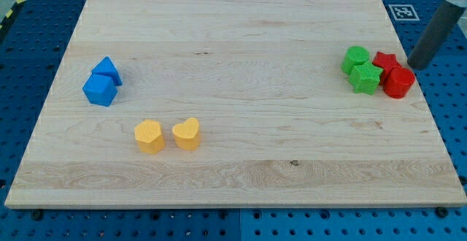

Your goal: Move the red circle to the right of the yellow heart

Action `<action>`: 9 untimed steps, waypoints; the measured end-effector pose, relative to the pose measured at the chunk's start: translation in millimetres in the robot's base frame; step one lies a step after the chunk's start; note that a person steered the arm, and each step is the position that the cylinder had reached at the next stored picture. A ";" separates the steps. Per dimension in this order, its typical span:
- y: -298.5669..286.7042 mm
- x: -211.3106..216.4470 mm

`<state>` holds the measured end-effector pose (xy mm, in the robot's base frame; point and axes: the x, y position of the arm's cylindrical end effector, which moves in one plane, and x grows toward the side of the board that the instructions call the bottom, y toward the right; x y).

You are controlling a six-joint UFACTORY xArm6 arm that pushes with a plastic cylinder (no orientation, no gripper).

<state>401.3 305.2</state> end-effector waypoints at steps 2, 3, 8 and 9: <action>-25.0 21.1; -29.9 36.5; -36.9 41.4; -57.3 45.8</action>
<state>447.1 247.9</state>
